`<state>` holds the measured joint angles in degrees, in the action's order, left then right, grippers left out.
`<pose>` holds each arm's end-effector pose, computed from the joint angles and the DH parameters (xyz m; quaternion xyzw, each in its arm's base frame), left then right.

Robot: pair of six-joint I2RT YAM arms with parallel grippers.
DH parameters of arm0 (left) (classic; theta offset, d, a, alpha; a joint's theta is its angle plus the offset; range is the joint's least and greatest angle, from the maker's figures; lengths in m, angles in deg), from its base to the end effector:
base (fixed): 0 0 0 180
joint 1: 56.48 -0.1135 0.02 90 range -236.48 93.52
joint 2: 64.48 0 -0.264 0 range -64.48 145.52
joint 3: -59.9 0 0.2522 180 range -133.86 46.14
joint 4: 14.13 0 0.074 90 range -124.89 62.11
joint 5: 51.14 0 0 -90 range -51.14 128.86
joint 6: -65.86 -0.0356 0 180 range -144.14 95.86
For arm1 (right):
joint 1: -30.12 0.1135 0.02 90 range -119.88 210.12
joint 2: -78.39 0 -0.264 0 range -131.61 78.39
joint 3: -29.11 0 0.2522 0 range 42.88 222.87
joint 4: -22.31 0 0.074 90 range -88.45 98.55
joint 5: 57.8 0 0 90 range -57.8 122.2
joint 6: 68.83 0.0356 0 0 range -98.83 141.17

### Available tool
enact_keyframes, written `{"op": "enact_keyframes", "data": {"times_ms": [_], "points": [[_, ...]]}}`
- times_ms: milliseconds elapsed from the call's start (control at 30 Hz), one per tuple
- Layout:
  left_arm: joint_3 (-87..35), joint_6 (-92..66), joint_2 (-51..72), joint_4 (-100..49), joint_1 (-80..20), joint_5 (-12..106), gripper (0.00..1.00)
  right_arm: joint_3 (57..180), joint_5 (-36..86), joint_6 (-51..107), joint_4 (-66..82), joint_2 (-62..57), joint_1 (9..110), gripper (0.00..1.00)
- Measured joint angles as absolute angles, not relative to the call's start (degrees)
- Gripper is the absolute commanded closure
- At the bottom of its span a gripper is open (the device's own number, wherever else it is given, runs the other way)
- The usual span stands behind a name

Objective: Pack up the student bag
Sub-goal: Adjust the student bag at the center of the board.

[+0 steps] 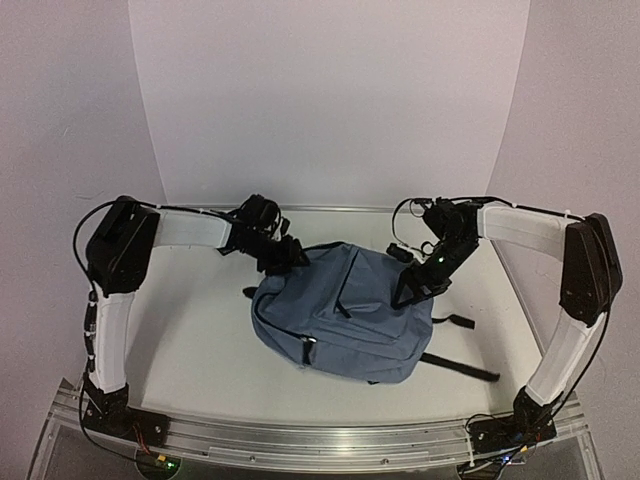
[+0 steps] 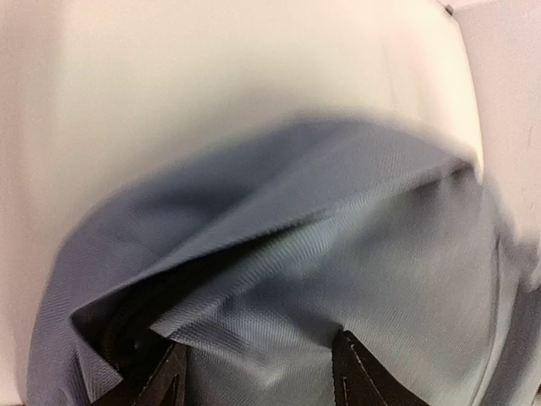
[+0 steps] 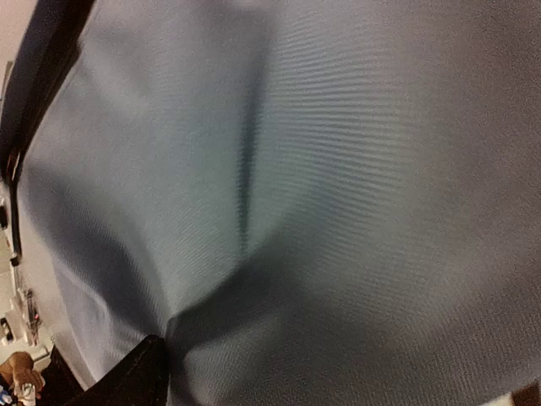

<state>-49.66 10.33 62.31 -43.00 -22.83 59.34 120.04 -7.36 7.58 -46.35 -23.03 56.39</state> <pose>0.4038 -0.2838 0.1729 0.0599 0.9132 -0.3426 0.2124 0.2943 0.1705 0.2267 -0.3494 0.8698 0.3447 0.0512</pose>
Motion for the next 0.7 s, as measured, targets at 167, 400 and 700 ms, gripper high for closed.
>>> {"op": "enact_keyframes", "data": {"times_ms": [167,400,700], "points": [[-57.11,5.47,62.65,-46.72,-24.28,58.86,0.33,122.25,-10.31,6.81,-47.75,-20.28,58.76,0.14],[-31.93,7.46,38.59,-43.03,-23.65,57.54,0.28,134.4,-3.74,5.77,-47.24,-18.43,55.3,0.14],[-1.72,19.36,22.0,-37.29,-15.03,55.23,0.33,143.0,1.85,7.83,-44.64,-35.76,54.53,0.23]]}}
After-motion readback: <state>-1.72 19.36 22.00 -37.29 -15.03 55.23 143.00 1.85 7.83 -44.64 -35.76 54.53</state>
